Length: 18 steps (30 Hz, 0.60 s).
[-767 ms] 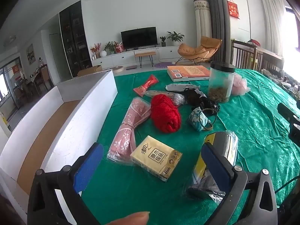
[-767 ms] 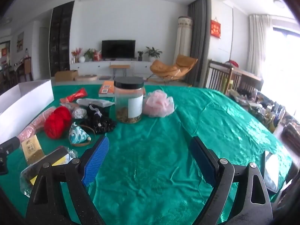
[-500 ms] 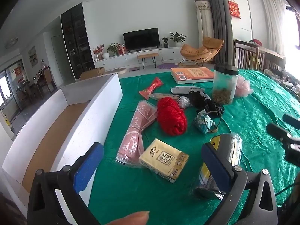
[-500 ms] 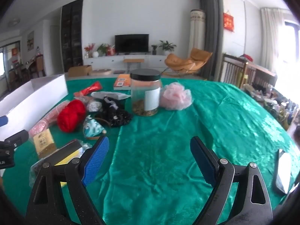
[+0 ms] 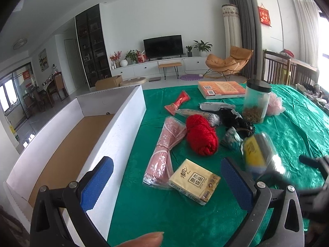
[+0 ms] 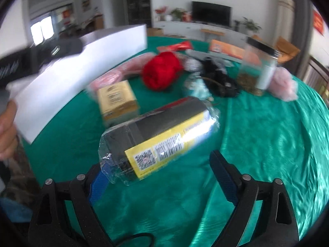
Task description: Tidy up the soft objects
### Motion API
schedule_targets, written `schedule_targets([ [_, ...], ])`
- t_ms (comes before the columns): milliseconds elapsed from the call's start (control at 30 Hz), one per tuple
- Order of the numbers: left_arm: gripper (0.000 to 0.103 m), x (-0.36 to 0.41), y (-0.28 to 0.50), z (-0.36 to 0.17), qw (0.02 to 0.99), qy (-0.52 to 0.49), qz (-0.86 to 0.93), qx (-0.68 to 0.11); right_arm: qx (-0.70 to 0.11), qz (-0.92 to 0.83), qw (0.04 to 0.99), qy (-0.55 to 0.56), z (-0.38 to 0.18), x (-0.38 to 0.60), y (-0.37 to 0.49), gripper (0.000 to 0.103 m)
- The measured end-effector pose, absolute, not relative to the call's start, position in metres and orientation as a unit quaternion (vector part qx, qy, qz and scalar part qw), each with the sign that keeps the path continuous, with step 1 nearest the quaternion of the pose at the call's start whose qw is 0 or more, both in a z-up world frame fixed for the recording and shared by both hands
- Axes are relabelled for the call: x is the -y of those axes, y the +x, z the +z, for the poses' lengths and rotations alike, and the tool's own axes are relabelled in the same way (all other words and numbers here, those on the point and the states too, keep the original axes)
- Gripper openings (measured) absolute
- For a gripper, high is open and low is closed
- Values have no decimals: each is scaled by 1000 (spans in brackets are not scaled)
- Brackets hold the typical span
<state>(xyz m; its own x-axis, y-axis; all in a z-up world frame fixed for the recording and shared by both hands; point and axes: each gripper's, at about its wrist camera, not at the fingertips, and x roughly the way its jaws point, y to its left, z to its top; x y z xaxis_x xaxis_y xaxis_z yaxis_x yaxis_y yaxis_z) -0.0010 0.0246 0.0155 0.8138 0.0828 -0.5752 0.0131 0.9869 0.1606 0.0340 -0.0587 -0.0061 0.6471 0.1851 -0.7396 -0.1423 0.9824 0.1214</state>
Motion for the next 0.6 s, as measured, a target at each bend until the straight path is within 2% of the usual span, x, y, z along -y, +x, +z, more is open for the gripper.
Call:
schedule_targets([
  [100, 103, -15, 3, 2, 940, 73, -1, -334, -403, -37, 904, 138, -10, 142, 30, 92],
  [200, 103, -6, 4, -8, 932, 94, -7, -351, -406, -58, 884, 225, -20, 178, 25, 92],
  [600, 103, 0, 6, -26, 923, 94, -7, -372, -393, -20, 911, 121, -31, 169, 53, 92],
])
